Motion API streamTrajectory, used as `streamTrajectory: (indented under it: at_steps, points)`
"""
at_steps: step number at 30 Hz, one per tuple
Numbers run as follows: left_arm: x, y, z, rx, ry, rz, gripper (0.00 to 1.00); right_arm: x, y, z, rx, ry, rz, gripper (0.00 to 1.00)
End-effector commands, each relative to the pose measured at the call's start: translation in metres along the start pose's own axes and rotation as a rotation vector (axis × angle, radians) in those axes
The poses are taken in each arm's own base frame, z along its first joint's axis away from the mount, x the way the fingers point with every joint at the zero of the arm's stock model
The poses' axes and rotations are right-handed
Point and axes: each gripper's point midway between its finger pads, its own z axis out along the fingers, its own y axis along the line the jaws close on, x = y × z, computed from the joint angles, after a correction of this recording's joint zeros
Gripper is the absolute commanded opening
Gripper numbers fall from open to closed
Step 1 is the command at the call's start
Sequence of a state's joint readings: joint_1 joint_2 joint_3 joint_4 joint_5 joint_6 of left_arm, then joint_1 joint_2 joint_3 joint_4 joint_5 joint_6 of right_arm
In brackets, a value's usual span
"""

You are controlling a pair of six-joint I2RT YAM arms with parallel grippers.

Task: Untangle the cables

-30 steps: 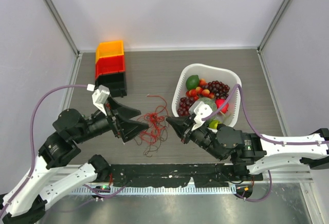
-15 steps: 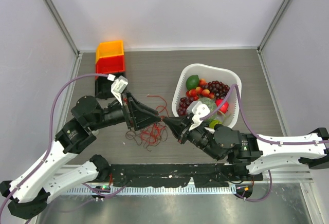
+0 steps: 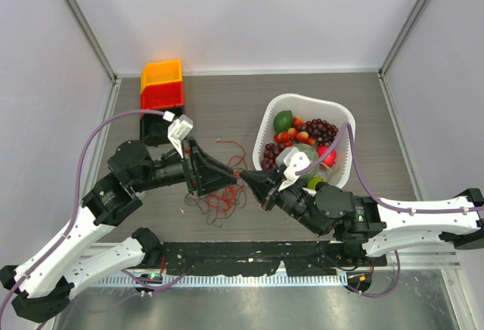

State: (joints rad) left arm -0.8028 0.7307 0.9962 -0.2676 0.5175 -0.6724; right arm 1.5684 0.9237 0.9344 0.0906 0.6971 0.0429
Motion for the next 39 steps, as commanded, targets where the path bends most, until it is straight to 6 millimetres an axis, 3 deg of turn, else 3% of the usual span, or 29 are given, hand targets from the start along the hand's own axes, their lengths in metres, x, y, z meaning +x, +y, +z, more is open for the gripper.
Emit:
streamTrajectory:
  at_steps: [1, 5, 7, 14, 18, 22, 25, 26, 27, 28, 29, 31, 32, 34, 39]
  points:
    - [-0.008, -0.007, -0.001, 0.019, -0.002, 0.038, 0.39, -0.017, -0.002, 0.002, 0.022, -0.058, 0.067, 0.01]
    - [-0.014, -0.003, -0.003, -0.018, -0.024, 0.058, 0.08, -0.012, 0.0, 0.003, 0.013, -0.046, 0.065, 0.01]
    - [-0.02, 0.001, -0.007, -0.059, -0.062, 0.067, 0.0, -0.006, 0.002, 0.004, 0.008, -0.028, 0.065, 0.01]
    - [-0.038, -0.006, -0.02, -0.068, -0.191, 0.065, 0.0, 0.021, 0.02, 0.006, -0.059, 0.029, 0.14, 0.01]
    - [-0.043, -0.009, -0.018, -0.038, -0.23, 0.03, 0.0, 0.025, 0.04, 0.015, -0.11, 0.041, 0.194, 0.01]
    - [-0.046, -0.013, -0.019, -0.026, -0.244, 0.025, 0.0, 0.026, 0.039, 0.018, -0.108, 0.048, 0.237, 0.02]
    - [-0.048, -0.01, -0.021, -0.059, -0.236, 0.032, 0.0, 0.027, 0.024, 0.016, -0.081, 0.119, 0.262, 0.17]
    - [-0.046, -0.006, -0.021, -0.083, -0.226, 0.035, 0.0, 0.033, 0.015, 0.01, -0.048, 0.176, 0.239, 0.28]
    - [-0.048, 0.0, -0.022, -0.12, -0.229, 0.038, 0.0, 0.027, 0.001, 0.006, 0.009, 0.178, 0.256, 0.46]
    - [-0.045, 0.008, -0.024, -0.167, -0.215, 0.036, 0.0, 0.023, -0.008, 0.0, 0.051, 0.208, 0.254, 0.56]
    - [-0.045, 0.017, -0.025, -0.218, -0.216, 0.028, 0.0, 0.022, -0.015, -0.004, 0.074, 0.23, 0.244, 0.65]
    - [-0.044, 0.032, -0.026, -0.302, -0.206, 0.011, 0.0, 0.008, -0.025, -0.01, 0.106, 0.254, 0.227, 0.75]
    - [-0.046, 0.035, -0.027, -0.326, -0.207, 0.005, 0.0, 0.013, -0.028, -0.011, 0.101, 0.286, 0.179, 0.76]
    - [-0.049, 0.044, -0.027, -0.387, -0.204, -0.008, 0.0, 0.004, -0.025, -0.009, 0.066, 0.278, 0.128, 0.78]
    - [-0.054, 0.07, -0.03, -0.565, -0.166, -0.024, 0.0, -0.043, -0.037, 0.001, 0.068, 0.192, 0.064, 0.79]
